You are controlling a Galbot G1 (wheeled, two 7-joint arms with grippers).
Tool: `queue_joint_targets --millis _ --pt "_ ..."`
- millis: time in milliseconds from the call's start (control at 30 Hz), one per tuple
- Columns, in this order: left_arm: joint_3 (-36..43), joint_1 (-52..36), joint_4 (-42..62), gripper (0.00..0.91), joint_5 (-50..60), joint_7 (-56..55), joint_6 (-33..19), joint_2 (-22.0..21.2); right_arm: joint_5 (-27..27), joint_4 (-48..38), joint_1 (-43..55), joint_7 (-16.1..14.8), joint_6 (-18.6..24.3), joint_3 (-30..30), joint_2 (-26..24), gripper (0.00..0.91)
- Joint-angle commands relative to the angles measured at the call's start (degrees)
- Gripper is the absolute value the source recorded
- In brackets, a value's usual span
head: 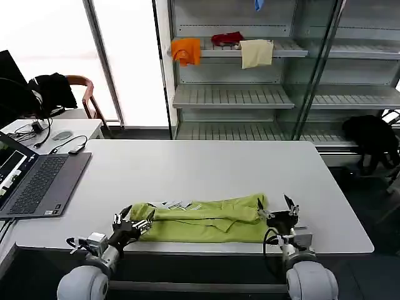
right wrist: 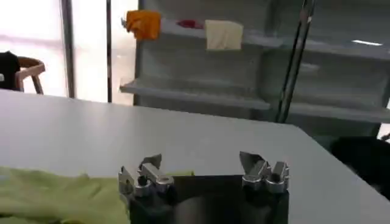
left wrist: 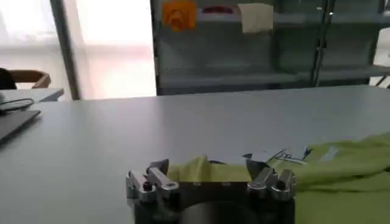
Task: Fold and organize the clothes.
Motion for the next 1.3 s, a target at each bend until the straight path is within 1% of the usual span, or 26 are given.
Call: queue_joint_targets --millis 33,300,367,400,433,467,533,567,600,633,667,700,1067,1200,1300 --pt "1.8 2.6 -0.2 0.907 -2.5 -12.8 -0.6 -5.0 9.1 1.8 4.0 0.6 -1.7 2.6 -1.9 0.907" --pt "2.0 2.3 1.4 0.897 -2.6 -13.3 -0.5 -5.5 9.0 1.7 4.4 0.7 -2.5 2.5 -2.5 0.907" --pt "2.1 2.3 1.8 0.725 -2.6 -13.2 -0.5 -5.4 9.0 1.7 4.4 0.7 -2.6 2.6 -2.5 0.907" --pt "2.2 2.4 2.0 0.605 -2.6 -13.2 -0.5 -5.5 9.0 1.7 4.3 0.7 -2.6 2.7 -2.6 0.907" --pt "2.2 2.5 2.0 0.524 -2.7 -13.2 -0.5 -5.5 9.0 1.7 4.3 0.7 -2.6 2.7 -2.6 0.907" --pt "2.3 2.7 2.1 0.484 -2.6 -12.8 -0.6 -5.5 9.0 1.8 4.2 0.7 -2.6 2.8 -2.6 0.907" --pt "2.6 2.9 2.1 0.262 -2.7 -12.6 -0.7 -5.5 9.0 1.8 4.2 0.8 -2.6 2.8 -2.6 0.907" --pt "2.7 2.9 2.1 0.202 -2.7 -12.6 -0.8 -5.5 8.9 1.7 4.1 0.8 -2.7 2.9 -2.5 0.907" --pt "2.8 2.9 2.1 0.111 -2.7 -12.6 -0.8 -5.5 8.9 1.7 4.0 0.9 -2.7 2.9 -2.5 0.907" --pt "2.8 2.8 2.1 0.081 -2.8 -12.5 -0.7 -5.6 9.0 1.7 4.0 0.9 -2.7 3.0 -2.5 0.907" --pt "2.8 2.8 2.1 0.071 -2.7 -12.5 -0.7 -5.7 9.0 1.8 3.9 0.9 -2.7 3.0 -2.5 0.907" --pt "2.8 2.7 2.1 0.010 -2.7 -12.5 -0.7 -5.7 9.0 1.7 3.9 0.9 -2.7 3.1 -2.5 0.907" --pt "3.1 1.8 1.8 0.000 -0.8 -12.3 0.2 -5.2 8.9 1.3 3.1 1.0 -2.7 3.3 -2.0 0.907" --pt "3.0 1.7 2.0 0.000 2.6 -11.6 -0.8 -5.2 8.9 1.3 3.2 1.1 -2.7 3.5 -2.2 0.907" --pt "1.9 1.2 1.5 0.000 6.9 -9.7 -2.7 -4.7 9.1 1.2 3.3 1.0 -2.7 3.7 -2.6 0.907"
